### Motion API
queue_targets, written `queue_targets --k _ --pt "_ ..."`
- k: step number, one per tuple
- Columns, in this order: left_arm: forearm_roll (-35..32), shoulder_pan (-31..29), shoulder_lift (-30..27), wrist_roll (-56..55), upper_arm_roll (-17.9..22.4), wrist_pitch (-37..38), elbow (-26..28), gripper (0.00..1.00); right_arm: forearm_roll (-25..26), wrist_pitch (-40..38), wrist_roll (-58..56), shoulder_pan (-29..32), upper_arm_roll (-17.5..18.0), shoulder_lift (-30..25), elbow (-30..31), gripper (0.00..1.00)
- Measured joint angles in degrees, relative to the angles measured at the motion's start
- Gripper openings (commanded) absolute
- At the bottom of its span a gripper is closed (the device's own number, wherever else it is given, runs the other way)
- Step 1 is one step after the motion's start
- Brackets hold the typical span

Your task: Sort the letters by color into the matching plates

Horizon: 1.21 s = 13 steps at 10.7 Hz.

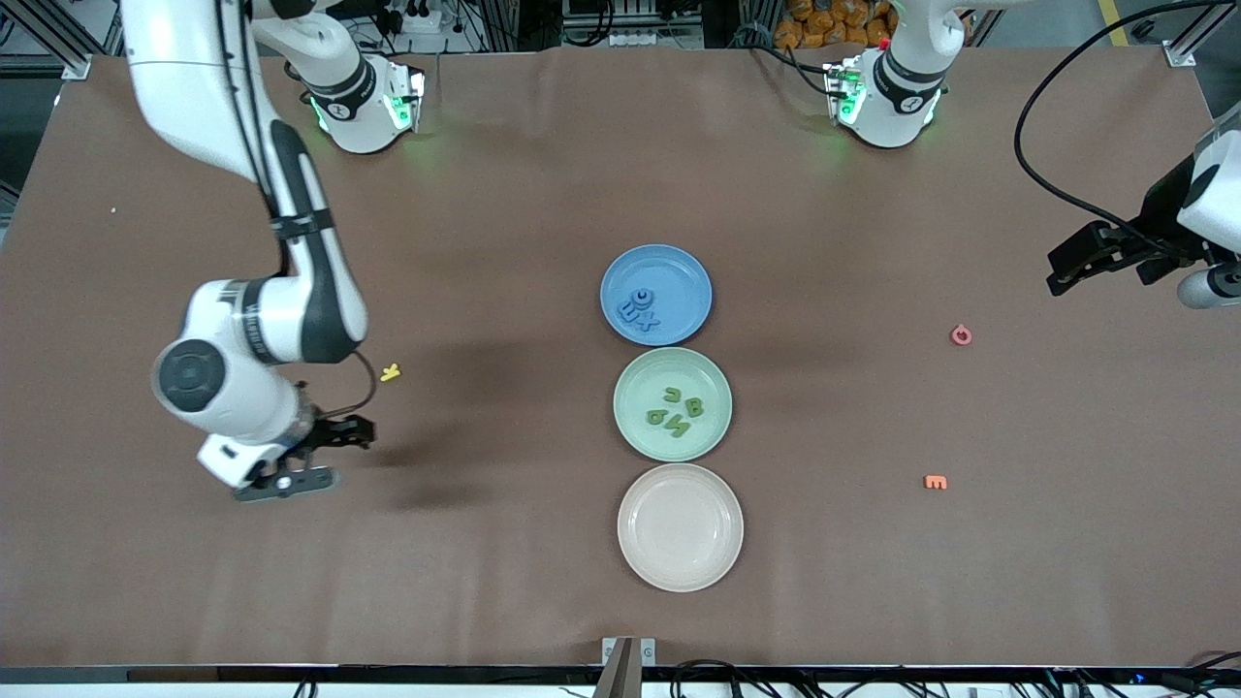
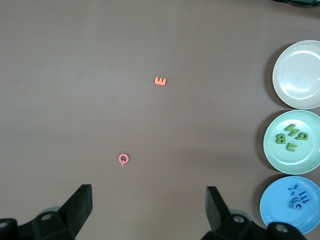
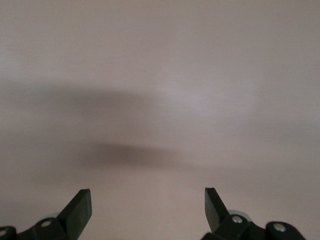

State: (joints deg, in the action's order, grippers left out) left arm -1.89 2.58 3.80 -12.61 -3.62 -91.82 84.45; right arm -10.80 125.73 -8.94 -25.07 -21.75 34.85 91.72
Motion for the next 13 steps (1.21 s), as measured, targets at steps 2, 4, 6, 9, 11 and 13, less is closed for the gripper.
queue_targets --k 2,4,6,9,11,13 --pt "0.0 -0.01 0.02 0.0 0.0 0.0 0.0 1.0 0.0 0.02 -4.82 1.88 -3.72 -0.64 -0.35 1.0" --pt "0.0 -0.02 0.06 0.0 0.01 0.0 0.0 1.0 0.0 -2.34 -7.24 2.35 -6.86 -3.07 -0.84 1.0" --pt "0.0 -0.03 0.14 0.0 0.02 0.02 0.0 1.0 0.01 -11.0 -7.32 2.35 -9.05 -6.75 -3.27 1.0" --pt "0.0 -0.04 0.38 0.0 0.02 0.03 0.01 1.0 0.01 -25.15 -7.07 2.34 -10.89 -11.64 -9.21 1.0" --pt "0.0 -0.04 0.47 0.0 0.02 0.03 0.01 1.0 0.01 -31.43 -7.0 2.31 -11.69 -15.88 -11.01 1.0" --pt "0.0 -0.04 0.56 0.0 0.02 0.04 0.0 1.0 0.01 -37.3 -6.07 2.31 -11.94 -21.04 -11.31 1.0"
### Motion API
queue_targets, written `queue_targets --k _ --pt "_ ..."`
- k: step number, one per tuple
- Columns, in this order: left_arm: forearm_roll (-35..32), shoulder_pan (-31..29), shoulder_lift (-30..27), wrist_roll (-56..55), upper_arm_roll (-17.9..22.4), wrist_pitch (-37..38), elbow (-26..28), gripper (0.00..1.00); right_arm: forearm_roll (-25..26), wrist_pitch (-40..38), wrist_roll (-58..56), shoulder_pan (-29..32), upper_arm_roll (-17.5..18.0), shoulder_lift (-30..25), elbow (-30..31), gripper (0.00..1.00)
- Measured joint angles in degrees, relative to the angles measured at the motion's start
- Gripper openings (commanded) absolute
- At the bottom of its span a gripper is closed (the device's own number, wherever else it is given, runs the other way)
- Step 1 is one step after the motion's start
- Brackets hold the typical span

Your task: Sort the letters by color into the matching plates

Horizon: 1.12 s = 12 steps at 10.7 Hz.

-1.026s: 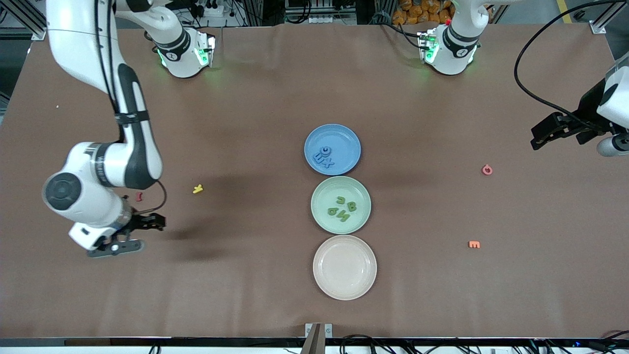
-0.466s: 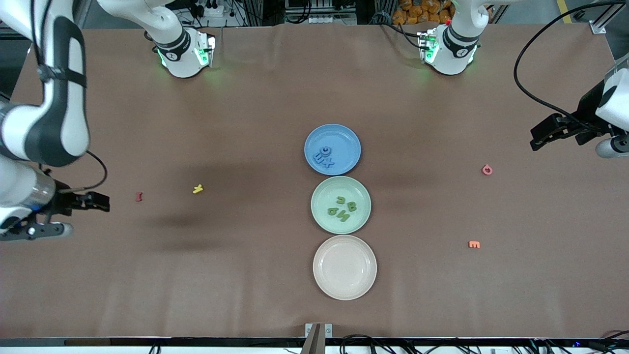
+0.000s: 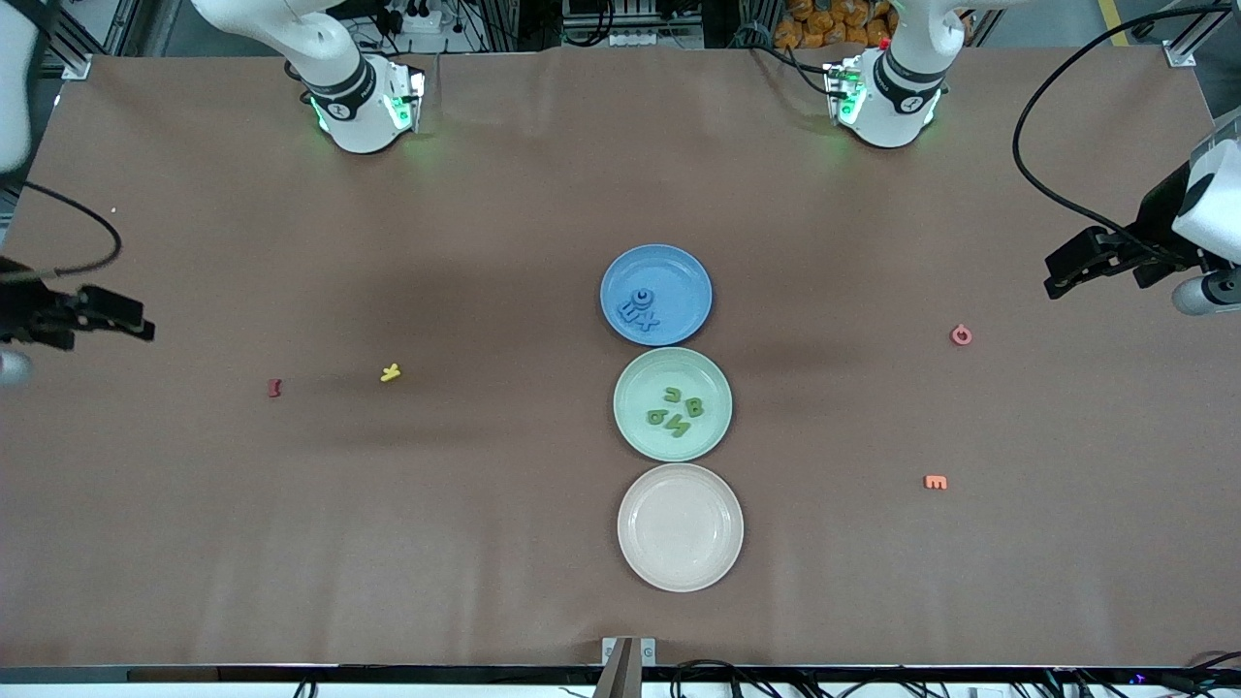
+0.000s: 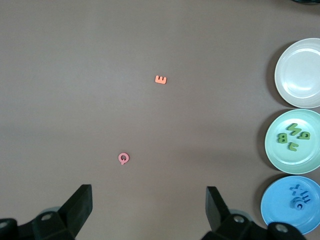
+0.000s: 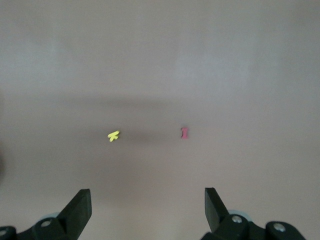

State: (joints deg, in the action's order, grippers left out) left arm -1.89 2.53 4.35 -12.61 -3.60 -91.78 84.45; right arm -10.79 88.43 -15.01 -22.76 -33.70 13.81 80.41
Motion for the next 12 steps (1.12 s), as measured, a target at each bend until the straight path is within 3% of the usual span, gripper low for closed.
queue_targets --k 5,12 --pt "0.0 -0.05 0.11 0.0 0.01 0.0 -0.02 1.0 1.46 -7.23 8.89 -0.29 2.24 -9.41 -0.3 1.0" --pt "0.0 -0.57 0.44 3.57 0.12 0.0 -0.02 1.0 4.97 0.23 14.34 -0.34 2.84 -9.73 4.55 1.0"
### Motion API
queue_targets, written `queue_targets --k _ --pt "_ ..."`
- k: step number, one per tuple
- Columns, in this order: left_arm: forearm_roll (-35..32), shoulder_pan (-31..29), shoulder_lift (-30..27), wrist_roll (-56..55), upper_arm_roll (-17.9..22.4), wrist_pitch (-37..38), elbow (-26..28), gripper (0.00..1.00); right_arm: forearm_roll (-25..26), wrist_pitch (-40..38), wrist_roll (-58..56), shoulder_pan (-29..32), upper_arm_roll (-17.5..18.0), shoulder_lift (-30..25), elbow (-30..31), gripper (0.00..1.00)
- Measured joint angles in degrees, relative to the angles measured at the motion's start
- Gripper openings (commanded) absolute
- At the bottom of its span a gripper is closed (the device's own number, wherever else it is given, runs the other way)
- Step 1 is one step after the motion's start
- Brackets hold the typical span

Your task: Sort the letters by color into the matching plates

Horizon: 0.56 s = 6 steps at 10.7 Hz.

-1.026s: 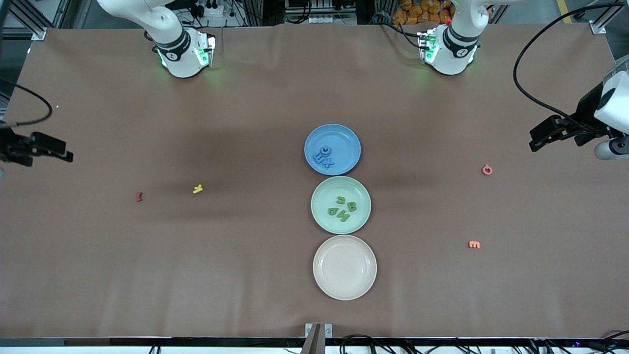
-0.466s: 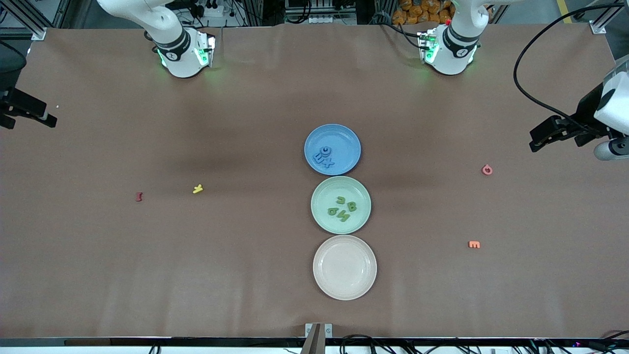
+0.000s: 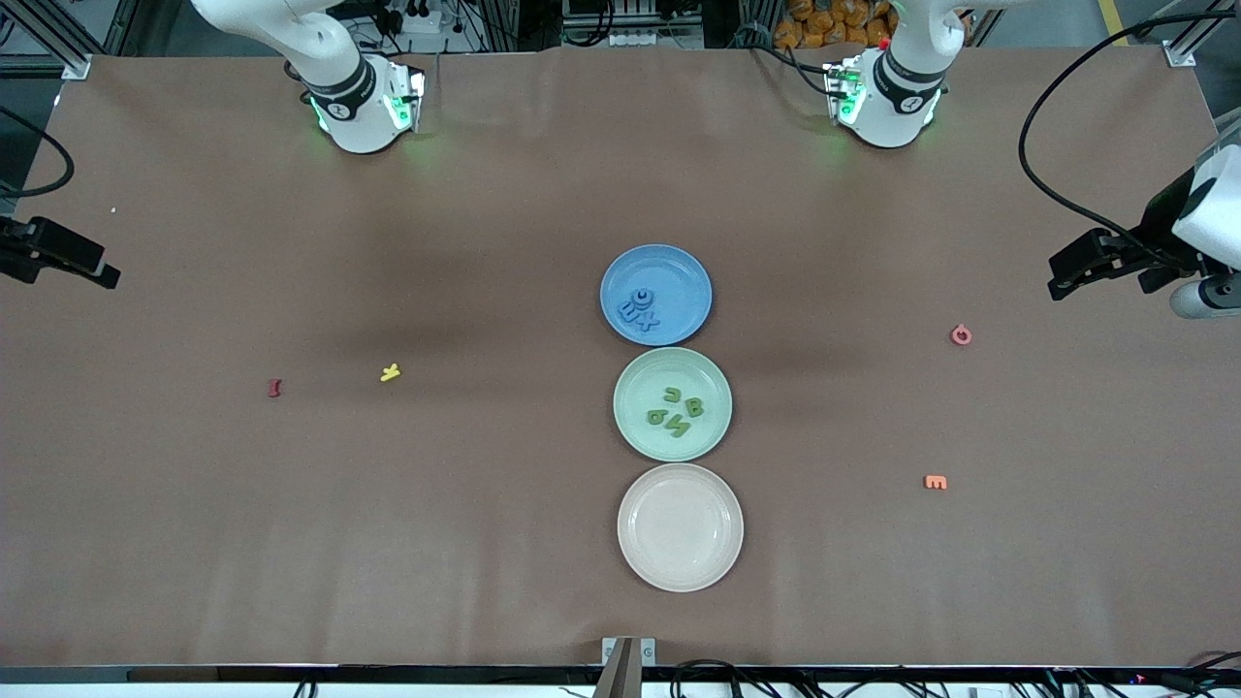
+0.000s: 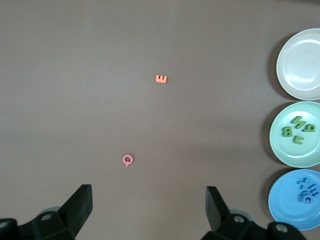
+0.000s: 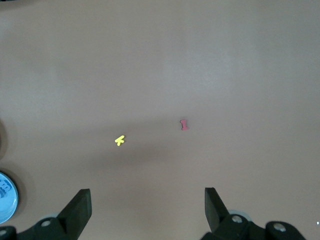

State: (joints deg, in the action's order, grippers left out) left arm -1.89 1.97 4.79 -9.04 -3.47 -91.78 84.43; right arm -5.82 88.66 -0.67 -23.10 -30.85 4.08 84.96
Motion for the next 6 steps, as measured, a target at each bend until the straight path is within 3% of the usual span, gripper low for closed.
queue_targets --k 6 --pt "0.0 0.15 0.0 0.31 -0.1 0.0 -0.1 1.0 0.33 0.47 0.63 2.08 5.15 -0.03 0.01 1.0"
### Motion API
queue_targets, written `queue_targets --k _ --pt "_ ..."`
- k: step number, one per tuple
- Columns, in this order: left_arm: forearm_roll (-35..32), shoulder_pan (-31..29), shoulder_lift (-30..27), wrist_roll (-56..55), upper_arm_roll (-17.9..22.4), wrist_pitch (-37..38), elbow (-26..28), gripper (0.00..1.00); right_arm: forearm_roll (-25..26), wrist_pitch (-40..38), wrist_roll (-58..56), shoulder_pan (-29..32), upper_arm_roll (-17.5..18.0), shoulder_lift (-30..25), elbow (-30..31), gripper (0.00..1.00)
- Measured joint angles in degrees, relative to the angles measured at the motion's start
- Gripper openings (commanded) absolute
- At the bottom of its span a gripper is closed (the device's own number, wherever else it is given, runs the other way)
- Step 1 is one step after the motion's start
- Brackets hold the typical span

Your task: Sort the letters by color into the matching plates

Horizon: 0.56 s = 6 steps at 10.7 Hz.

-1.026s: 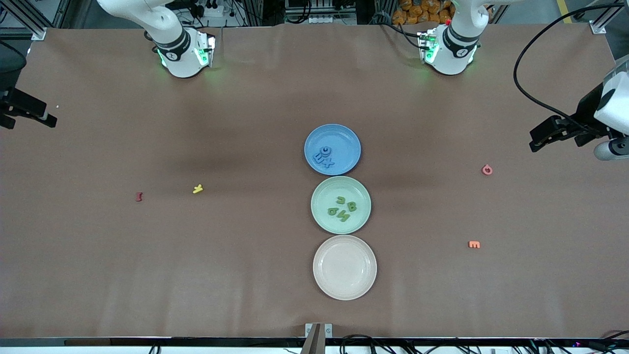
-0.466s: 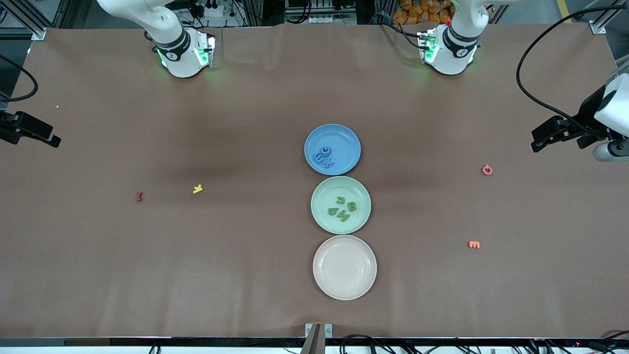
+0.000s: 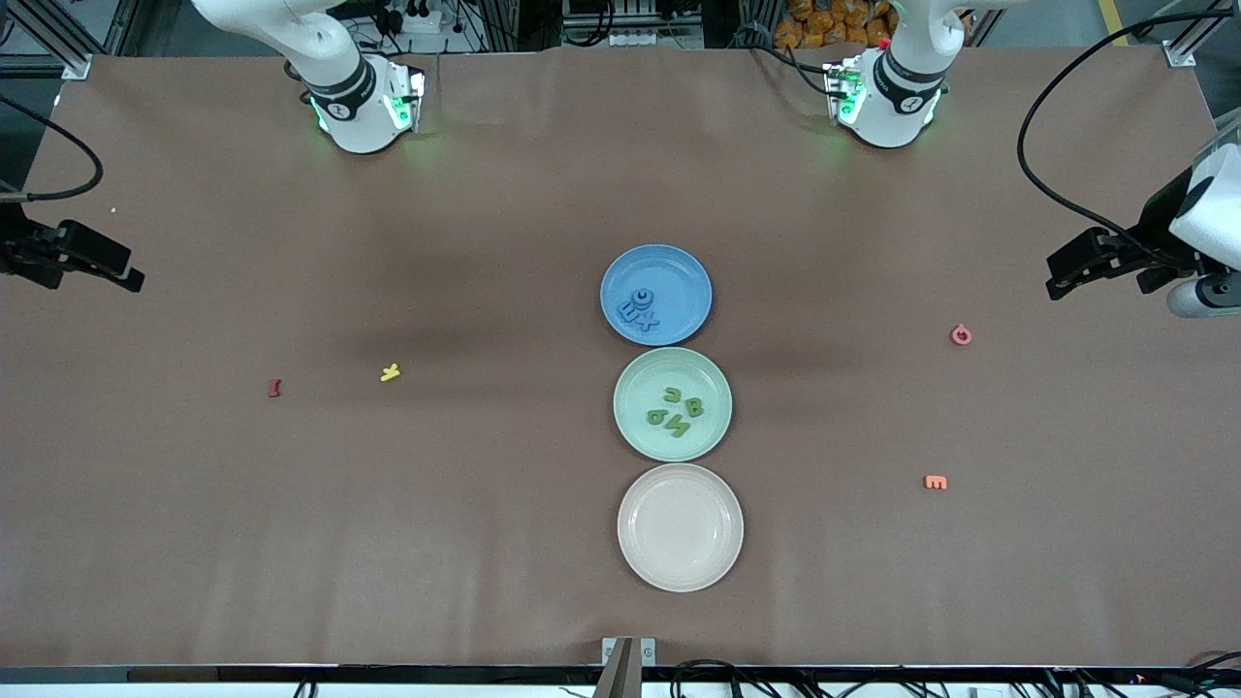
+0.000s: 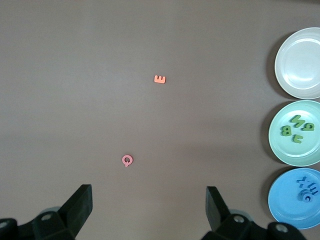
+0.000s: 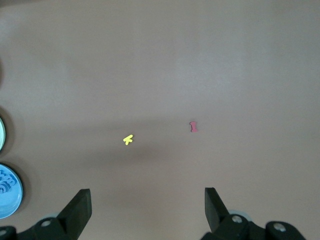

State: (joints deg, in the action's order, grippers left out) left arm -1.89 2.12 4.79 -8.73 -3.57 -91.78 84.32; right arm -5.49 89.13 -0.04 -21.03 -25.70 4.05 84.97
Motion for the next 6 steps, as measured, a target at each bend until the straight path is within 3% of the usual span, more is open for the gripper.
queue_targets --k 6 --pt "0.0 -0.24 -0.04 1.05 0.14 0.0 -0.31 1.0 0.02 0.04 0.02 3.14 3.61 -0.04 -0.08 1.0"
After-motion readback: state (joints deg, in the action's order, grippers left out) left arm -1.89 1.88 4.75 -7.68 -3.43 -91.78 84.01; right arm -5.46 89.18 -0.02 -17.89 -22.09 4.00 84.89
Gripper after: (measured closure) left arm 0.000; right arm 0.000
